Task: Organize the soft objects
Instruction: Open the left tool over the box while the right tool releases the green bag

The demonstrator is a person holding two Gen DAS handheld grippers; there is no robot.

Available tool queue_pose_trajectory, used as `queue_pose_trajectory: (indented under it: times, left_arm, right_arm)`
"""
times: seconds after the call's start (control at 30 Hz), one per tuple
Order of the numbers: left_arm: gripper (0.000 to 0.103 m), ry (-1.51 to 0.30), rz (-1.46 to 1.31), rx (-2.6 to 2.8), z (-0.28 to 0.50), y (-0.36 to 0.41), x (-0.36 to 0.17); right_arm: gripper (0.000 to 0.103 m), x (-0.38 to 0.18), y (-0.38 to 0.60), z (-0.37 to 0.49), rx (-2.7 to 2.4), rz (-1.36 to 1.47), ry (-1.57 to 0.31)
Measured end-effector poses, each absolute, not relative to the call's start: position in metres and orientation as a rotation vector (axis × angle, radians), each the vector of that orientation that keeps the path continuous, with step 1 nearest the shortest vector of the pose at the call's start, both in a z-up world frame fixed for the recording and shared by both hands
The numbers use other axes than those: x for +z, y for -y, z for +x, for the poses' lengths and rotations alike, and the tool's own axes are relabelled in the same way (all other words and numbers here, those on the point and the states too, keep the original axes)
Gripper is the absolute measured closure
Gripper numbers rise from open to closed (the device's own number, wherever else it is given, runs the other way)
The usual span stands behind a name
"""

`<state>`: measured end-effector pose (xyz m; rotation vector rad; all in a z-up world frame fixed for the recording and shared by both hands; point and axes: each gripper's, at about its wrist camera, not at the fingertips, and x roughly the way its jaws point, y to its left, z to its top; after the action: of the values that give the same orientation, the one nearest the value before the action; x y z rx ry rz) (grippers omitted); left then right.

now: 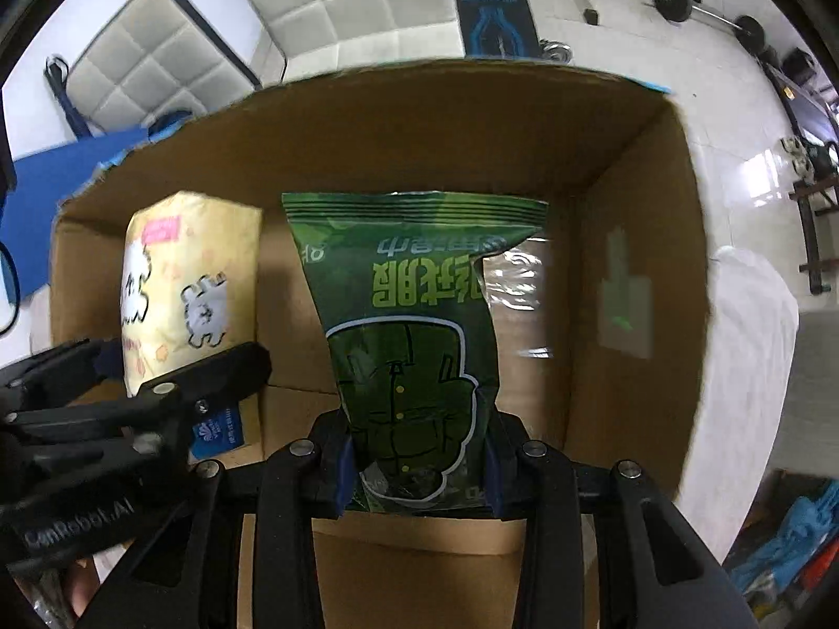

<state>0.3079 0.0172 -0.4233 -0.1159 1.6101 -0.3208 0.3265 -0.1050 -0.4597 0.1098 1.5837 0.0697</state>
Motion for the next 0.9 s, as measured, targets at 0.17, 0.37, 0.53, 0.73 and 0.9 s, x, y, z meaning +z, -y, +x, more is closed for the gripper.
queue_pose_trajectory:
  times: [0.17, 0.37, 0.53, 0.73, 0.9]
  left_arm:
    - [0.039, -1.674, -0.13, -0.317, 0.31, -0.015, -0.433]
    - [0.02, -1.622, -0.106, -0.288, 0.304, -0.025, -0.417]
    - [0.003, -1.565, -0.077, -0.251, 0.291, -0.04, -0.401]
    - [0.001, -1.466, -0.043, -0.226, 0.27, -0.058, -0.378]
    - [0.001, -1.384, -0.031, -0.233, 0.242, -0.065, -0.353]
  right_arm:
    - [0.039, -0.466, 0.093, 0.329, 0.063, 0.042, -1.578]
    - [0.024, -0.458, 0.092, 0.32, 0.064, 0.027, -1.566]
    - [0.013, -0.452, 0.095, 0.313, 0.053, 0.034, -1.565]
    - [0.0, -0.427, 0.098, 0.284, 0.044, 0.078, -1.512]
    - [0.0, -0.4, 0.097, 0.245, 0.023, 0.093, -1.459]
